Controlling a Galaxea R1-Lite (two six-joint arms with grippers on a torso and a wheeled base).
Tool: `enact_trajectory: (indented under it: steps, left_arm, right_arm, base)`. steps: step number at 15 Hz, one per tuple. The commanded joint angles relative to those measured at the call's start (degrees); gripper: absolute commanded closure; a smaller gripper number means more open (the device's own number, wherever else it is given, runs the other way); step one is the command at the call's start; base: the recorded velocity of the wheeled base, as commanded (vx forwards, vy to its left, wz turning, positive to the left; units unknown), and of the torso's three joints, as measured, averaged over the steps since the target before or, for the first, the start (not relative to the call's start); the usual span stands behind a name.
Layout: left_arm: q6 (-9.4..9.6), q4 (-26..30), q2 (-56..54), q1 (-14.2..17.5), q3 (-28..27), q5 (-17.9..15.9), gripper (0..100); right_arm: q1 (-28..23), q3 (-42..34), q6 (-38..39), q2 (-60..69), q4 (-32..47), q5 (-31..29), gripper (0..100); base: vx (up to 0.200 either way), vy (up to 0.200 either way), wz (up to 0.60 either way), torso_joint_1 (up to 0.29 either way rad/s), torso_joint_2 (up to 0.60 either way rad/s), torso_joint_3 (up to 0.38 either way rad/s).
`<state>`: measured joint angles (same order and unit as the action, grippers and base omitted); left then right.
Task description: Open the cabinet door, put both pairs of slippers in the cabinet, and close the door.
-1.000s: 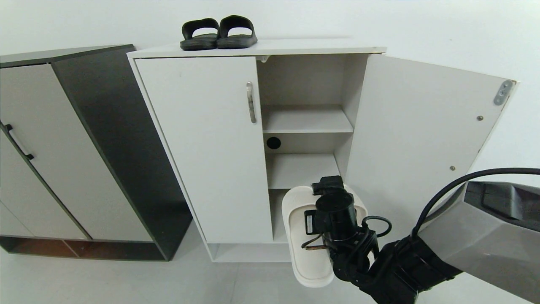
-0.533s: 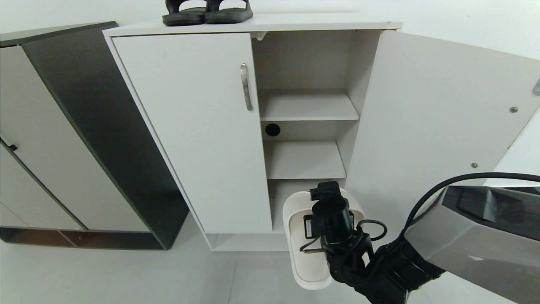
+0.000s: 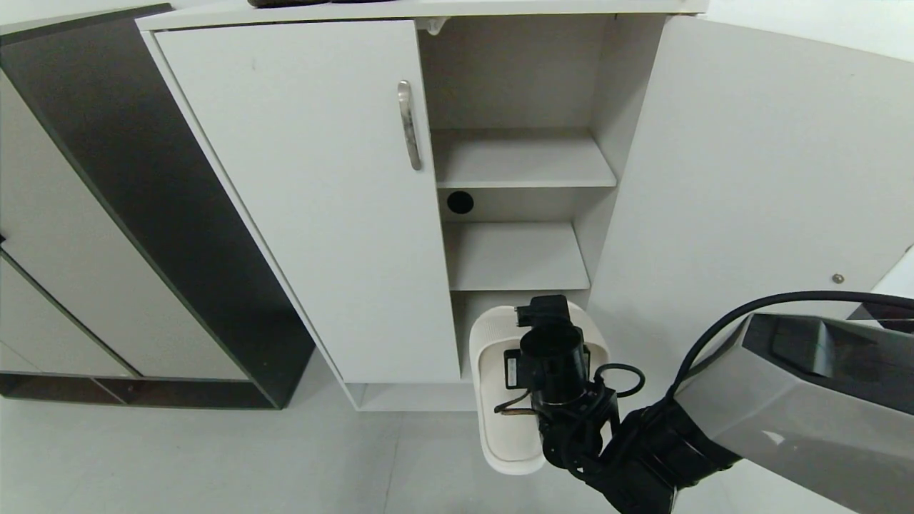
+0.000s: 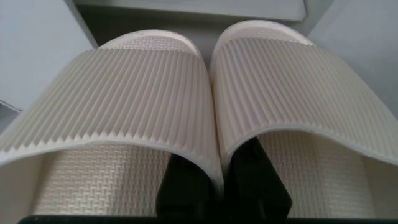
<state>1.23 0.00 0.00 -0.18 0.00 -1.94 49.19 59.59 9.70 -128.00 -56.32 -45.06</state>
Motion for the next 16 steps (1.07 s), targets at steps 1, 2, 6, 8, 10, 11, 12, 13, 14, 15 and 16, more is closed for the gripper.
enact_trajectory:
  steps: [1, 2, 6, 8, 10, 11, 12, 13, 14, 15, 16]
  left_arm:
    - [0.0, 0.0, 0.09, 0.01, 0.0, 0.0, 100]
    - [0.0, 0.0, 0.09, 0.01, 0.0, 0.0, 100]
    - [0.0, 0.0, 0.09, 0.01, 0.0, 0.0, 100]
    - [0.0, 0.0, 0.09, 0.01, 0.0, 0.0, 100]
    - [0.09, 0.0, 0.09, 0.01, 0.0, 0.0, 100]
    - [0.09, 0.0, 0.09, 0.01, 0.0, 0.0, 100]
    - [0.09, 0.0, 0.09, 0.01, 0.0, -0.08, 100]
    - [0.09, 0.0, 0.18, 0.01, 0.0, 0.0, 100]
    - [0.09, 0.0, 0.09, 0.01, 0.0, -0.08, 100]
    - [0.09, 0.0, 0.09, 0.01, 0.0, -0.08, 100]
    - [0.09, 0.0, 0.09, 0.01, 0.0, 0.0, 100]
  right_arm:
    - [0.56, -0.35, -0.04, -0.58, -1.16, -0.03, 100]
    - [0.38, -0.26, -0.12, -1.2, -2.21, -0.03, 100]
    - [0.12, 0.44, -0.04, -2.43, -2.83, -0.03, 100]
    - [-0.41, 0.71, -0.39, -3.13, -6.08, -0.03, 100]
    - [-0.5, 0.53, -1.97, -3.13, -7.84, -0.03, 100]
    - [-0.5, 0.62, -2.06, -3.22, -7.93, -0.03, 100]
    - [-0.59, 0.71, -2.23, -3.22, -7.93, -0.03, 100]
    - [-0.67, 0.88, -2.23, -3.22, -7.93, -0.03, 100]
    - [-0.76, 1.14, -2.23, -3.13, -7.93, -0.03, 100]
    - [-0.76, 1.14, -2.23, -2.96, -7.93, -0.03, 100]
    - [-0.76, 1.14, -2.23, -2.78, -8.02, -0.12, 100]
  base:
    - [0.0, 0.0, 0.0, 0.0, 0.0, 0.0]
    - [0.0, 0.0, 0.0, 0.0, 0.0, 0.0]
    - [0.0, 0.0, 0.0, 0.0, 0.0, 0.0]
    - [0.0, 0.0, 0.0, 0.0, 0.0, 0.0]
    - [0.0, 0.0, 0.0, 0.0, 0.0, 0.0]
    - [0.2, 0.0, 0.0, 0.002, 0.0, 0.002]
    - [0.2, 0.0, 0.0, -0.002, 0.01, 0.002]
    - [0.2, 0.0, 0.0, -0.007, 0.0, 0.002]
    - [0.2, 0.0, 0.0, 0.002, 0.01, 0.002]
    - [0.2, 0.0, 0.0, 0.002, 0.01, -0.007]
    - [0.2, 0.0, 0.0, 0.012, 0.01, -0.002]
